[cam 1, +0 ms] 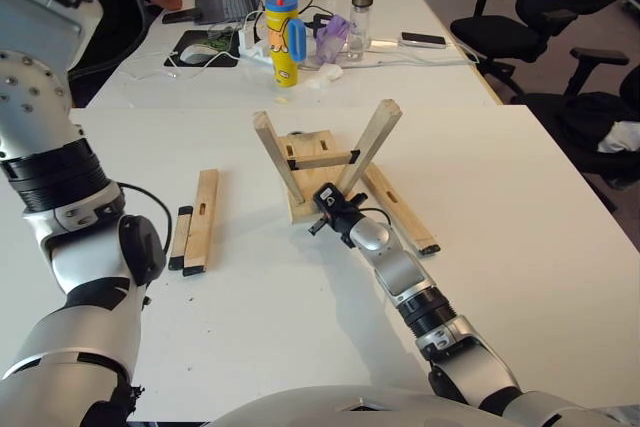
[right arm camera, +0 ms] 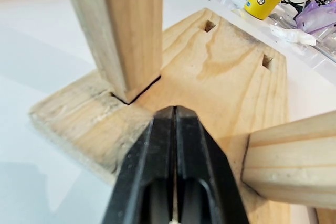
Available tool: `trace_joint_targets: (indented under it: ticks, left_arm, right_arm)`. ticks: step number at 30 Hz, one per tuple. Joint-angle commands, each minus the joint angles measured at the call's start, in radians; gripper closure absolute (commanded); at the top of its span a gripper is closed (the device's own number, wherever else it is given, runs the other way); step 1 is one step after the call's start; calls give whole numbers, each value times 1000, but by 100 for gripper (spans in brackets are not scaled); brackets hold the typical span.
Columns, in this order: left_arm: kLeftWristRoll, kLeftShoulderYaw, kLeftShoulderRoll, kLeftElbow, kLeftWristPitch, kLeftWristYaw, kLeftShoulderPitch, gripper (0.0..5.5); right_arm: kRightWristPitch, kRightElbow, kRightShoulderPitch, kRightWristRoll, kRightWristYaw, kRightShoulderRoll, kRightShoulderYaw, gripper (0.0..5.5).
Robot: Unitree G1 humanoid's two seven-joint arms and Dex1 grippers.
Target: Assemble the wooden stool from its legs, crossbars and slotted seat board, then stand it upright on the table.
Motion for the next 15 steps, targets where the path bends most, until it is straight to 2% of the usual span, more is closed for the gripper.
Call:
trace_joint_targets:
  ticks: [1, 2, 4, 6, 11, 15]
  left_arm:
    - [315, -393, -6, 63, 36, 44, 424, 514]
    - [366, -445, -10, 68, 26, 69, 509, 526]
    - [417, -438, -39, 79, -14, 126, 550, 547]
    - [416, -344, -82, 103, -100, 186, 430, 547]
    - [390, -162, -92, 31, -262, 269, 164, 547]
    - [421, -104, -79, -73, -282, 344, 150, 547]
  right_arm:
    - [159, 105, 148, 8, 86, -1, 65, 550]
    - [162, 103, 146, 8, 89, 1, 66, 550]
    - [168, 98, 144, 9, 94, 2, 67, 550]
    - [175, 92, 148, 13, 92, 2, 60, 550]
    - [175, 102, 148, 11, 92, -2, 53, 550]
    - [102, 82, 149, 22, 62, 6, 33, 550]
